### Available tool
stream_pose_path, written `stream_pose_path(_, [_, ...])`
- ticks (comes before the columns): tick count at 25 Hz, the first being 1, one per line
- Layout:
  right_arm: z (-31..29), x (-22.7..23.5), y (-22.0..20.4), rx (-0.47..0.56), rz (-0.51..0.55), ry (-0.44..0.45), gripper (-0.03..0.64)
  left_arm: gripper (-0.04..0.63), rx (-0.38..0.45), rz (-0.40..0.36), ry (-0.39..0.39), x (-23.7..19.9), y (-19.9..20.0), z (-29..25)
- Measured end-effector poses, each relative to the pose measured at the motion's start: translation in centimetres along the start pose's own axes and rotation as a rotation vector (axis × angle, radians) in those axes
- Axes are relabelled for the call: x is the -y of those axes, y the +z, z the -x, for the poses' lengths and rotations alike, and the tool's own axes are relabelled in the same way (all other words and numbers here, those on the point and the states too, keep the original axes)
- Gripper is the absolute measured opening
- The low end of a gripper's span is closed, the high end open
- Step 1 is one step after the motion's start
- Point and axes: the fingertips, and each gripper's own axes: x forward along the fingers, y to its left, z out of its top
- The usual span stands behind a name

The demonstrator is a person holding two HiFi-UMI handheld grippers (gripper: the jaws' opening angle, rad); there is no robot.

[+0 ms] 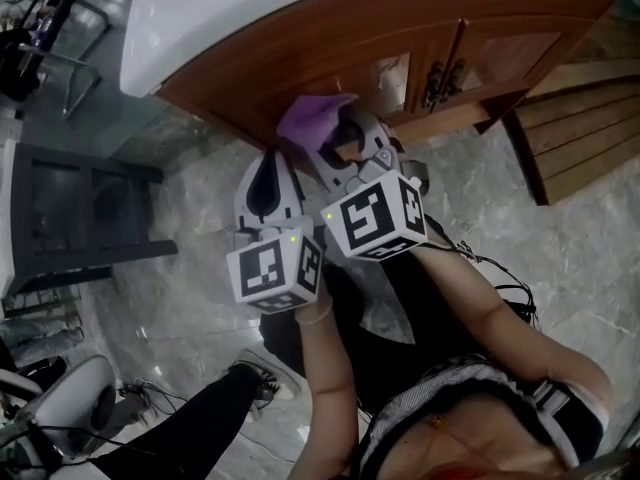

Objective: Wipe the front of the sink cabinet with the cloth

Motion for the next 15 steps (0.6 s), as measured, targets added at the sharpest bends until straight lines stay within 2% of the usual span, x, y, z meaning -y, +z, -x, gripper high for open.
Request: stream_pose_path(15, [2.4,4.2,-2.5,-0.057,0.018,-0.080,0.183,0.000,-0.029,-0.023,-0.086,3.9,-1.0,-2.9])
